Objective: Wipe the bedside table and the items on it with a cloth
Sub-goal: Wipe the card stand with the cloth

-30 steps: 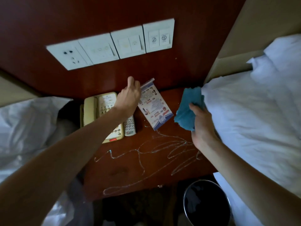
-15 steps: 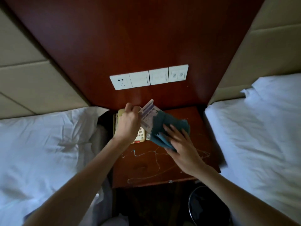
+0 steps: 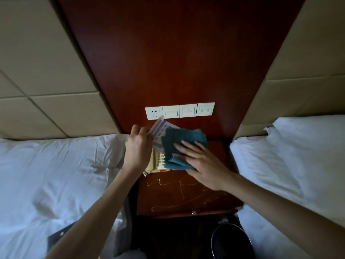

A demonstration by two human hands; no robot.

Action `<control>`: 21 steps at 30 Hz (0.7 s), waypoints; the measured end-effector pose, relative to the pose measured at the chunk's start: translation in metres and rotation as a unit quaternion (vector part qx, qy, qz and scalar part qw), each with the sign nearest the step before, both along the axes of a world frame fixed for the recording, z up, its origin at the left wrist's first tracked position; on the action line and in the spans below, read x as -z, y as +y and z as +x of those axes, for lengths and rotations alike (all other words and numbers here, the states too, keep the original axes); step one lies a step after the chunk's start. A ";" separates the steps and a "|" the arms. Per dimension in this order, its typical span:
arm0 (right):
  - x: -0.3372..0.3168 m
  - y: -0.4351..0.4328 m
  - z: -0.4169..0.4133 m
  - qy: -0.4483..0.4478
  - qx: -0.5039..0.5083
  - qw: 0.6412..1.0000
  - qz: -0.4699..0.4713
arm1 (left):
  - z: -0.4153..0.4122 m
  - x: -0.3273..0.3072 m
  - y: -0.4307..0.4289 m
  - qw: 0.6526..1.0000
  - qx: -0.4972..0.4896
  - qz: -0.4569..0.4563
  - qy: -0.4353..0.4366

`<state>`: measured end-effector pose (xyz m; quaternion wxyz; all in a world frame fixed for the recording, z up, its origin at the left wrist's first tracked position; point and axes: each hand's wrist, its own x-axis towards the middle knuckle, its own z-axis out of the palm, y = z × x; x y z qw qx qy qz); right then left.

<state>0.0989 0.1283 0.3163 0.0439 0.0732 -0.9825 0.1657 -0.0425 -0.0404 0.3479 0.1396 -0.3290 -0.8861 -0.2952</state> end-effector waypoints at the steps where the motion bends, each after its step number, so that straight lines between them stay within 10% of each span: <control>1: -0.006 0.006 0.003 -0.005 0.003 1.000 0.002 | -0.001 -0.003 -0.005 1.000 -0.011 0.009 0.004; 6: -0.025 -0.001 0.010 0.019 0.119 0.989 -0.089 | 0.011 -0.008 -0.018 0.995 -0.071 0.059 -0.046; 21: -0.033 0.002 0.012 -0.010 0.002 0.999 -0.031 | 0.044 -0.020 -0.016 0.999 -0.012 0.038 0.008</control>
